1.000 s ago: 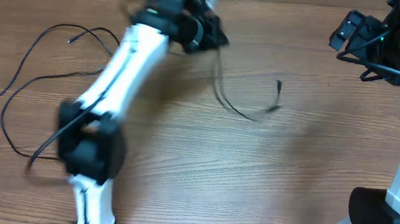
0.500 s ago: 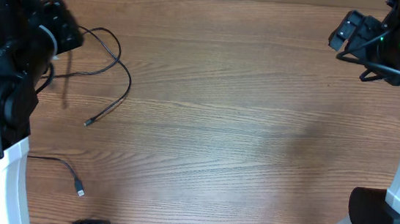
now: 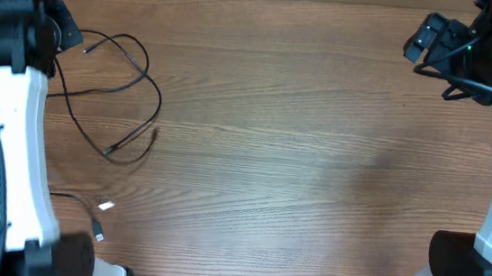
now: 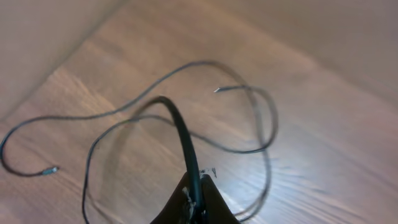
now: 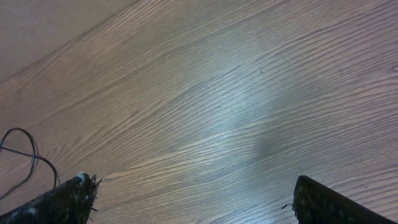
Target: Untangle cables
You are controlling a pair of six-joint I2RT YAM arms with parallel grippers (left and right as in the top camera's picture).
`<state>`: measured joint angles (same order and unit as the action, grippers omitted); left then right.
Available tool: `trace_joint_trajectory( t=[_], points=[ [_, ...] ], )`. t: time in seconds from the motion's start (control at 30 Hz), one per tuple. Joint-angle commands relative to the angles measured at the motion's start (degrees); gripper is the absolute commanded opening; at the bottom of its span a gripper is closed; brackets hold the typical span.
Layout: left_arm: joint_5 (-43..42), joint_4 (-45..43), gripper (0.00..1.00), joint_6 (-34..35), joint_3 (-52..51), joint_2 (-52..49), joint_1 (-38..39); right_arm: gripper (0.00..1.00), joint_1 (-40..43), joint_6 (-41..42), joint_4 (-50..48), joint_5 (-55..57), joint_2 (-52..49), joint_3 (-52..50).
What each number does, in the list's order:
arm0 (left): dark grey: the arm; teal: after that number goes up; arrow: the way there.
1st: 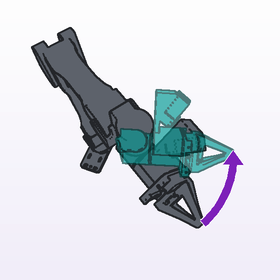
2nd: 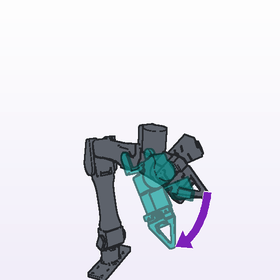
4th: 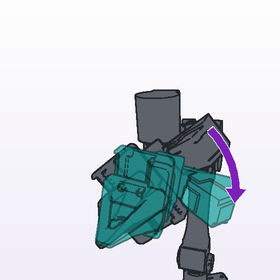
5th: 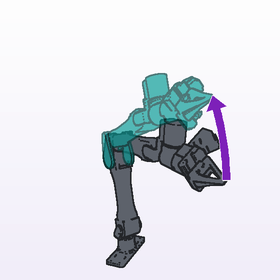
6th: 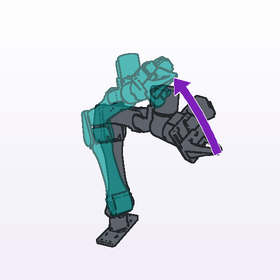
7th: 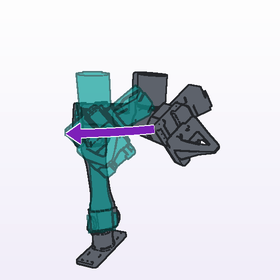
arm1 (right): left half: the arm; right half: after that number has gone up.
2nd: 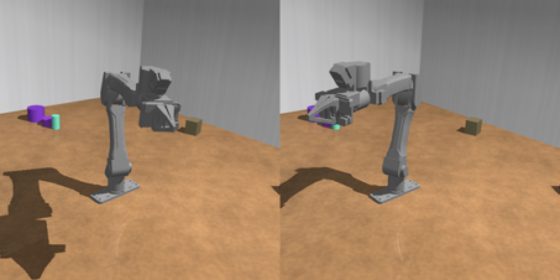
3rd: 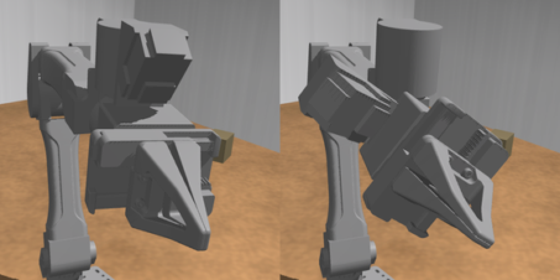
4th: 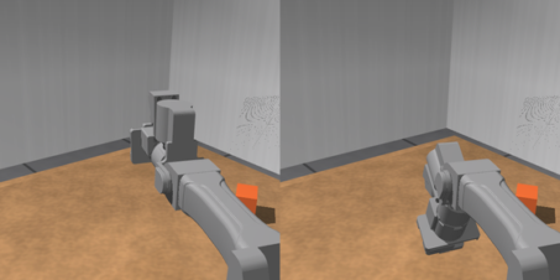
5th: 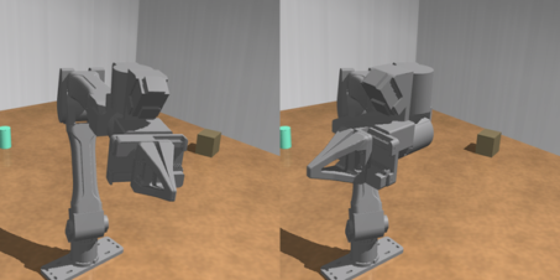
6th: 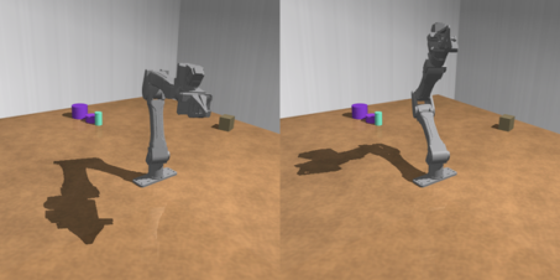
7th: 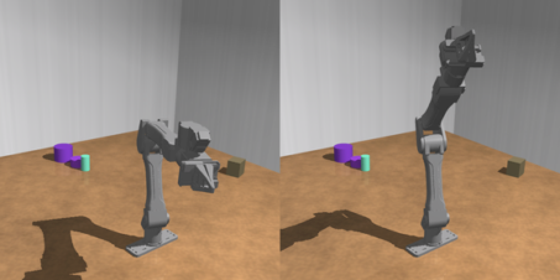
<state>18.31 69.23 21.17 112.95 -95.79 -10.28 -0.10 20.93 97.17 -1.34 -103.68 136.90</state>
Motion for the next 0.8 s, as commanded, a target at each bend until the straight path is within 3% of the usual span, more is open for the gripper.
trace_joint_trajectory(
  t=[0.0,0.23,0.27,0.3,0.33,0.63,0.77],
  points=[
    [1.6,0.0,0.04,-1.0,-0.3,-4.7,-2.1,1.0,-0.2,-0.4,-0.1,-0.3,-0.1,0.0],
    [0.9,0.0,0.05,1.2,-0.3,-12.3,-5.5,1.0,-0.2,-0.4,-0.1,-0.3,-0.1,0.0],
    [0.4,-0.1,0.21,1.5,-0.3,-12.7,-5.9,1.0,-0.2,-0.4,-0.1,-0.3,-0.1,0.0],
    [-0.3,-0.1,0.56,1.6,-0.3,-13.0,-6.4,1.0,-0.2,-0.4,-0.1,-0.3,-0.1,0.0],
    [-1.1,-0.1,1.0,1.5,-0.3,-13.2,-7.0,1.0,-0.2,-0.4,-0.1,-0.3,-0.1,0.0],
    [-10.5,1.0,1.0,1.5,-0.2,-7.1,-7.2,1.0,-0.2,-0.5,-0.1,-0.3,-0.1,0.0],
    [-18.4,1.0,0.99,1.5,-0.2,1.0,-6.8,0.89,-0.2,-0.5,-0.1,-1.3,0.1,0.0]
  ],
)
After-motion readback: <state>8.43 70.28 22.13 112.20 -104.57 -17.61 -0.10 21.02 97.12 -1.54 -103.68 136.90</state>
